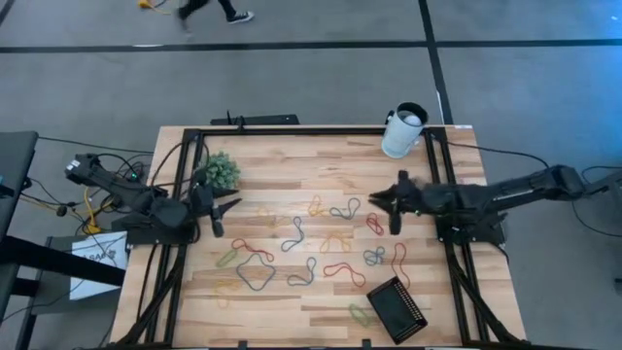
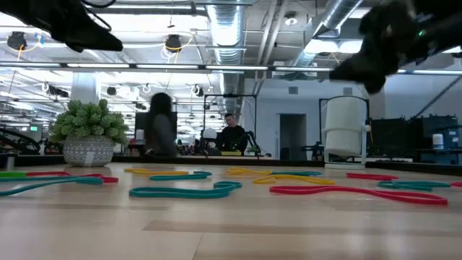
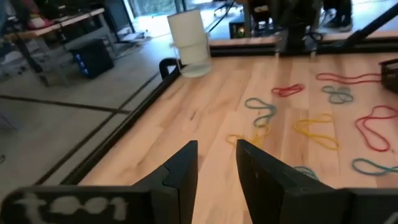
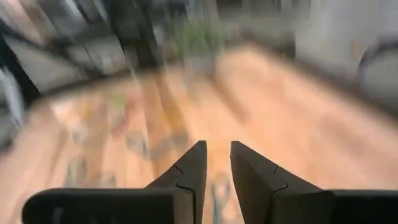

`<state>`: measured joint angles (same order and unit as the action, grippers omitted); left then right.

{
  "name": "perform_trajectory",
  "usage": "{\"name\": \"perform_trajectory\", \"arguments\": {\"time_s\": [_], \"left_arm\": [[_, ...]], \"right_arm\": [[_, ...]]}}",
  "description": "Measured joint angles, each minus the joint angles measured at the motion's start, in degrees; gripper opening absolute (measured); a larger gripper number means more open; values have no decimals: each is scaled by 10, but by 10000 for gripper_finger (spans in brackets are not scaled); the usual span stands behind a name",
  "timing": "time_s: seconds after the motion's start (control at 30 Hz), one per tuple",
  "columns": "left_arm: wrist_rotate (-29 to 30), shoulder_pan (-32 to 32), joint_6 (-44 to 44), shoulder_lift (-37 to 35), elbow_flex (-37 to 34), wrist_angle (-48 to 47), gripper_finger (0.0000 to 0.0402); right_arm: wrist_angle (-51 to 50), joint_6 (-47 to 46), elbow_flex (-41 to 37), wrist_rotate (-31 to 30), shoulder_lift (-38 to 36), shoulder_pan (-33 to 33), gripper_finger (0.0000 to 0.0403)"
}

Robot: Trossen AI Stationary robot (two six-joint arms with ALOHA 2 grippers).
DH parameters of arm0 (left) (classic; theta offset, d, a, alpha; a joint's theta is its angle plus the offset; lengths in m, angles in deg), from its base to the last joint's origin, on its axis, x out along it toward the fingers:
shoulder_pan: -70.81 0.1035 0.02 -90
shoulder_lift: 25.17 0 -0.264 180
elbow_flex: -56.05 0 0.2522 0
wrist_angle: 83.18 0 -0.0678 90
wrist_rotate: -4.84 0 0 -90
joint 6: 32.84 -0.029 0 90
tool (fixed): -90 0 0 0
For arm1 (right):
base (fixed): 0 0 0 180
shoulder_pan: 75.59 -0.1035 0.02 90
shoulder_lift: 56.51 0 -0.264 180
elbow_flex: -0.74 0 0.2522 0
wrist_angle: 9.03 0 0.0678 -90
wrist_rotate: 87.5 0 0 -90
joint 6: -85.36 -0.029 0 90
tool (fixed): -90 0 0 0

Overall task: Pick and place rubber bands into bin
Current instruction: Put the red rubber band into the black basket

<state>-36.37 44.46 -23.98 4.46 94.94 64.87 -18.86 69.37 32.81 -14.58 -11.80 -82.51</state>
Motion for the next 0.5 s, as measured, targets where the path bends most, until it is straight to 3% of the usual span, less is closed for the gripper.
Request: {"name": "perform_trajectory", "arguments": {"time_s": [0.13,0.23,0.5], "left_arm": [[-4,0,17,30,0,-1,101],[-4,0,28,52,0,-2,101],[-5,0,42,107,0,-3,101]], "right_arm": [[-58,-18,35,38,94,-17,67],[-117,-58,75,29,142,-23,67],[-375,-198,192,34,241,-19,67]]}}
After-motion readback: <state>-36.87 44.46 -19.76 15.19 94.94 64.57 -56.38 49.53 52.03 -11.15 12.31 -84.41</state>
